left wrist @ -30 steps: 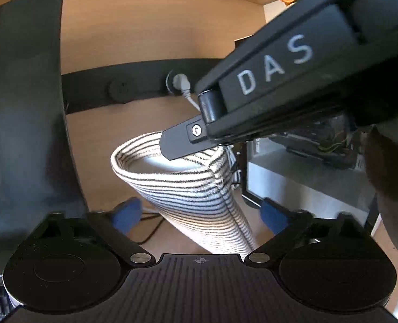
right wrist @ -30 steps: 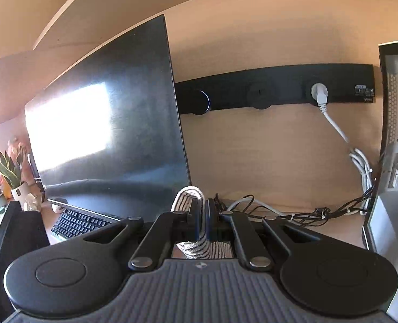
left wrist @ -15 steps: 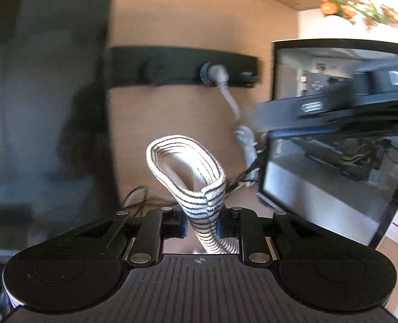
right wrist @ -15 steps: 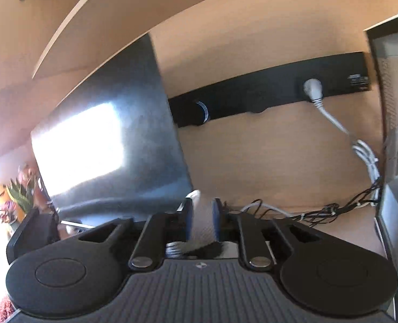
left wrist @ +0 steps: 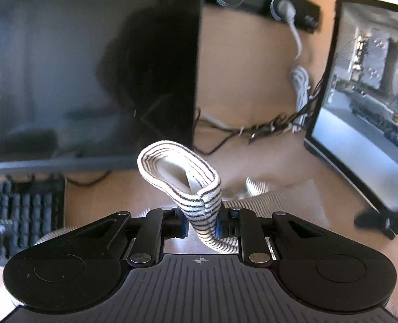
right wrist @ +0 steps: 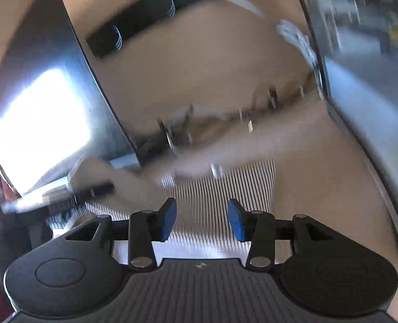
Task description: Fold clothes
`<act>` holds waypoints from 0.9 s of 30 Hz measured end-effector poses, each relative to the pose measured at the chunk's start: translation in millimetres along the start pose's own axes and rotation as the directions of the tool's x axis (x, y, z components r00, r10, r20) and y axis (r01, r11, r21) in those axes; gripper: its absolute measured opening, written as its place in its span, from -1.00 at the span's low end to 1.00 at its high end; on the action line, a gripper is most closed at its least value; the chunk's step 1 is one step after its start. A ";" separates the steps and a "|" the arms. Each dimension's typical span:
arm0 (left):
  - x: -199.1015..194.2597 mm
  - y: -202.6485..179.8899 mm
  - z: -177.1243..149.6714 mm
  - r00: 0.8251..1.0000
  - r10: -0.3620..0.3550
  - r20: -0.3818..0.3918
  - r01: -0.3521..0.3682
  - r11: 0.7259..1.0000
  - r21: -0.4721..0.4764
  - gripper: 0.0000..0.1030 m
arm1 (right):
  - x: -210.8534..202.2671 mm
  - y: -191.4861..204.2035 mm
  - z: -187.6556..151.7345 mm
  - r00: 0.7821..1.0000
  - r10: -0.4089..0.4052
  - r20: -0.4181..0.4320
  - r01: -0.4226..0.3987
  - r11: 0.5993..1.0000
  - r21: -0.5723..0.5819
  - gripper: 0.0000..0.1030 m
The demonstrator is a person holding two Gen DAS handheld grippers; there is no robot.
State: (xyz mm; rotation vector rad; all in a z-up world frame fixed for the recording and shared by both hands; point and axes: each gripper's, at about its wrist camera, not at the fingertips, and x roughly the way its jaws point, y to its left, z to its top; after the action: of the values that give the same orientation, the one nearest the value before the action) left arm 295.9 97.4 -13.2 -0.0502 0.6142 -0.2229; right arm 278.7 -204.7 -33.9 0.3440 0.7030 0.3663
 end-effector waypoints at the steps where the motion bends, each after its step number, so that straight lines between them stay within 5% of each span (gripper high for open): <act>1: 3.7 3.0 -4.0 1.000 0.000 -0.011 0.000 1.000 -0.012 -0.62 | 4.5 -2.8 -7.0 1.000 0.001 -0.023 -0.001 1.000 0.009 -0.19; 9: 15.1 10.0 -21.9 0.994 0.032 -0.100 -0.040 0.996 -0.080 -0.62 | 22.0 -1.7 -35.7 0.995 -0.030 -0.098 0.022 0.996 -0.087 -0.15; 18: 4.9 -7.7 8.5 0.999 -0.039 -0.003 0.038 0.997 -0.070 -0.60 | 35.8 25.3 -34.0 0.998 0.024 -0.064 -0.039 0.969 -0.243 -0.15; 24: 14.1 13.4 1.1 0.998 0.040 -0.048 -0.045 0.993 -0.112 -0.46 | 56.3 23.0 -30.0 0.994 -0.044 -0.095 0.021 0.973 -0.229 -0.15; 27: 9.8 32.6 -8.1 0.993 0.095 -0.065 -0.104 0.982 -0.159 -0.17 | 56.7 23.4 -31.2 0.994 -0.052 -0.095 0.029 0.973 -0.230 -0.14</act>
State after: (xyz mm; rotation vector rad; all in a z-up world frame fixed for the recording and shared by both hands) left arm 305.3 127.1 -29.0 -0.1704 0.6893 -0.0770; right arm 292.6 -153.7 -78.0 0.0929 0.7570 0.4236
